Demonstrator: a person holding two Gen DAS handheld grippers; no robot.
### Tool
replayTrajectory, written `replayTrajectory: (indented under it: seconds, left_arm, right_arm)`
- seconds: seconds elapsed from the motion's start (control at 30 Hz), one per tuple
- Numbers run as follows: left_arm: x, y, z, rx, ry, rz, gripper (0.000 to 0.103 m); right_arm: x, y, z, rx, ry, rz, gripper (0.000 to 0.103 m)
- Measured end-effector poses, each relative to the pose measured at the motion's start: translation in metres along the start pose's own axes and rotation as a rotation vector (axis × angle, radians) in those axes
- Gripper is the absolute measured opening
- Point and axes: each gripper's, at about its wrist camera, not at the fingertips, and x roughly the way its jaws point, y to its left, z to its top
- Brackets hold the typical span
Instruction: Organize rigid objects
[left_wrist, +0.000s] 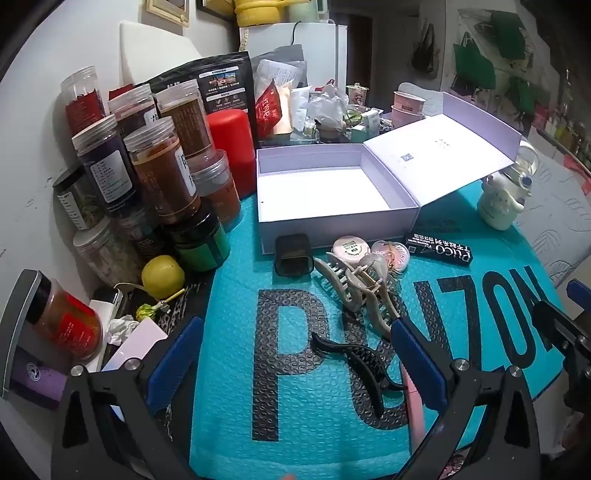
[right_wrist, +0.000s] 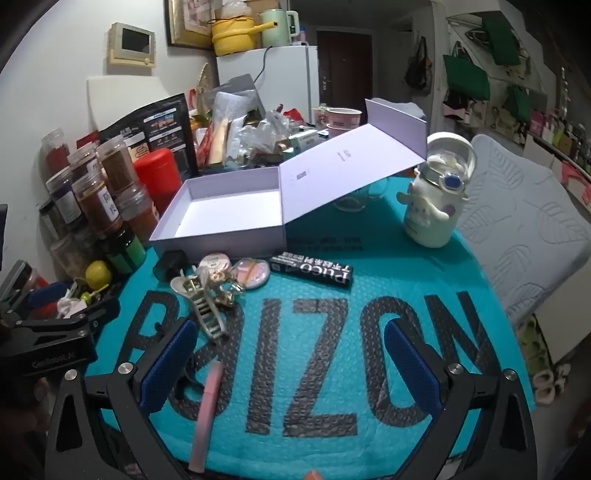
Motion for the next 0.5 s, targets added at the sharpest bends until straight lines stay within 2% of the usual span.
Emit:
replayTrajectory:
  seconds: [0.23,0.27,0.5]
  left_arm:
    - [-0.003,0.0,-0.002,0.0,0.01,-0.038,0.103]
    - [0.0,0.006,0.001,-0.01,0.002,-0.001,0.103]
    - [0.001,0.005,0.003,-0.014,0.011,-0.003,0.103]
  right_arm:
    - [0.003,0.0,0.002,0.003,-0.006,-0.001,0.103]
    - [0.003,0.001,0.002,0.002,-0.009,0.0,0.103]
    - [0.008,0.011,-0.001,-0.004,-0.006,0.013,0.103]
